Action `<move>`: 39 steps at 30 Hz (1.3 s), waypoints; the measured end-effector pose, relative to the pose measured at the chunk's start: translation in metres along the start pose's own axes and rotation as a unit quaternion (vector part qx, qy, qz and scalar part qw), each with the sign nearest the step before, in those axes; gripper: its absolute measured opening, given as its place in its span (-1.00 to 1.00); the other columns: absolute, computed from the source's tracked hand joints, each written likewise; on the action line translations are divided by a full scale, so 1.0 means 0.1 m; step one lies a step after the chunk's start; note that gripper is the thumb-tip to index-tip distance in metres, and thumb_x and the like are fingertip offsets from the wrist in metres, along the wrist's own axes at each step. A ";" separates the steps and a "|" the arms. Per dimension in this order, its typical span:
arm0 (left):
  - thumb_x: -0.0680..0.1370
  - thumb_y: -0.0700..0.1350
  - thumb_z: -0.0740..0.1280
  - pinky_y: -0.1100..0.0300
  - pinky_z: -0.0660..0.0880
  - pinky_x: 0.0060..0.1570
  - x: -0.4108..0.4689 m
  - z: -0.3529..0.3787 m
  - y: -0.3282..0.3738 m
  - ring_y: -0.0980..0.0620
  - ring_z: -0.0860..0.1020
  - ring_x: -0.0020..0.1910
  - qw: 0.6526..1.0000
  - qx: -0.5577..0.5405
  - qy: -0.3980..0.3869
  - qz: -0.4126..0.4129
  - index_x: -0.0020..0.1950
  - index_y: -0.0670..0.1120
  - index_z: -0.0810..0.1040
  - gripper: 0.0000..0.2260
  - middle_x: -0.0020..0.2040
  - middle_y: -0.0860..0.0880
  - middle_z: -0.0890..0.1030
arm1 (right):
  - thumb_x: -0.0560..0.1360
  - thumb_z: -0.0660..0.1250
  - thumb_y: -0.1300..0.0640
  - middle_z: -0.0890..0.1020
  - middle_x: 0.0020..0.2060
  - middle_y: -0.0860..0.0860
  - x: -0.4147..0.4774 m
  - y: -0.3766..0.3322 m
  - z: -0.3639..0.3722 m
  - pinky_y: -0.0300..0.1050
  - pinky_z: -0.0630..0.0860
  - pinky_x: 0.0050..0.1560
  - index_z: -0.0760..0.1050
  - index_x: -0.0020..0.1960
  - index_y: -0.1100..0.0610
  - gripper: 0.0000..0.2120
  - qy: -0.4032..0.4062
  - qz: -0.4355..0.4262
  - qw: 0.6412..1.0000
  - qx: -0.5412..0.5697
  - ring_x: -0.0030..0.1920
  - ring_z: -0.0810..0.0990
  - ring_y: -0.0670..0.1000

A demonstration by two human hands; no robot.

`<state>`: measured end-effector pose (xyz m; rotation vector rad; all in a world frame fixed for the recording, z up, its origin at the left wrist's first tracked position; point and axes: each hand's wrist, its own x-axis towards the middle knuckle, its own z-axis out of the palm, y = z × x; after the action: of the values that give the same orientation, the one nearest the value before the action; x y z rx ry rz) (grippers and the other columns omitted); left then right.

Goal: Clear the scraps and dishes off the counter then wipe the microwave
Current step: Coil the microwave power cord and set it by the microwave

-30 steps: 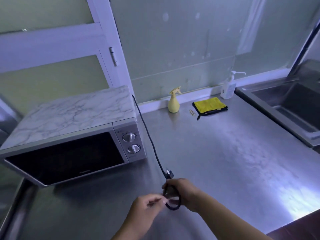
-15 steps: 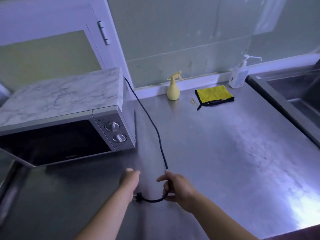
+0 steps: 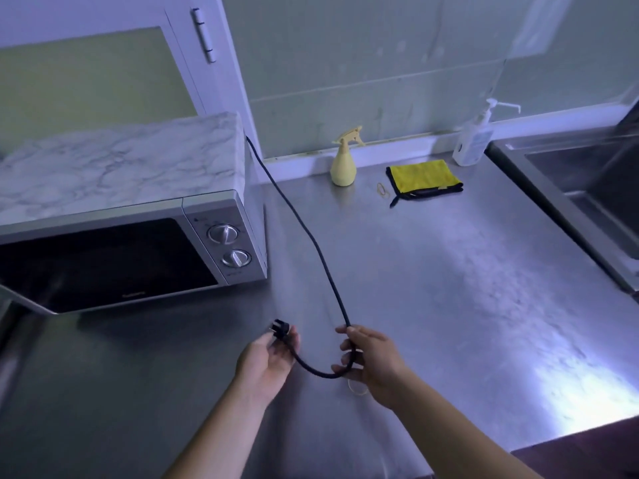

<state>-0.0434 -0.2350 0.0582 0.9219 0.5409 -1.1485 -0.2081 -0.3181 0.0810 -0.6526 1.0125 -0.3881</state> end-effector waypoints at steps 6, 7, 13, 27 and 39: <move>0.55 -0.24 0.25 0.02 0.64 0.04 -0.16 0.26 0.30 -0.16 0.67 0.07 0.981 -0.019 -0.187 -0.053 0.25 -0.23 0.57 -0.71 0.18 -0.29 0.63 | 0.66 0.21 0.24 0.47 -0.30 0.08 -0.15 0.05 0.08 -0.05 0.59 -0.30 0.59 0.09 0.29 -0.80 0.003 -0.026 0.997 0.070 -0.44 0.48 0.02; 0.55 -0.23 0.25 0.00 0.62 0.07 -0.18 0.30 0.32 -0.17 0.66 0.11 0.974 -0.025 -0.215 -0.065 0.25 -0.25 0.58 -0.70 0.21 -0.30 0.61 | 0.65 0.22 0.23 0.48 -0.33 0.06 -0.18 0.04 0.08 -0.07 0.58 -0.31 0.59 0.09 0.28 -0.80 -0.003 -0.020 0.995 0.095 -0.45 0.47 0.01; 0.57 -0.26 0.16 0.00 0.53 0.23 -0.27 0.52 0.35 -0.16 0.60 0.24 0.944 0.006 -0.319 -0.084 0.33 -0.32 0.52 -0.63 0.31 -0.30 0.55 | 0.61 0.28 0.19 0.46 -0.35 0.01 -0.26 -0.10 -0.04 -0.10 0.54 -0.18 0.63 0.08 0.21 -0.83 -0.014 -0.018 0.984 0.177 -0.35 0.44 -0.03; 0.42 -0.26 0.38 0.22 0.64 -0.17 -0.24 0.98 0.16 0.01 0.67 -0.20 0.929 0.264 -0.253 -0.053 0.05 -0.19 0.64 -0.78 -0.06 -0.15 0.71 | 0.62 0.32 0.16 0.53 -0.41 -0.13 -0.59 -0.17 0.10 -0.32 0.45 -0.24 0.71 -0.06 0.07 -0.81 0.082 -0.249 0.949 -0.175 -0.38 0.48 -0.14; 0.60 -0.23 0.30 0.19 0.62 -0.02 -0.24 0.89 0.16 -0.01 0.65 -0.09 0.947 0.242 -0.206 -0.053 0.12 -0.28 0.60 -0.83 0.02 -0.18 0.66 | 0.63 0.30 0.15 0.51 -0.44 -0.12 -0.45 0.01 0.05 -0.24 0.47 -0.23 0.71 -0.07 0.05 -0.78 0.085 -0.213 0.962 -0.147 -0.38 0.50 -0.09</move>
<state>-0.0445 -0.2946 0.1298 1.0337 -0.0428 -1.5626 -0.2262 -0.2898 0.1118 -1.1296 1.1021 -0.6878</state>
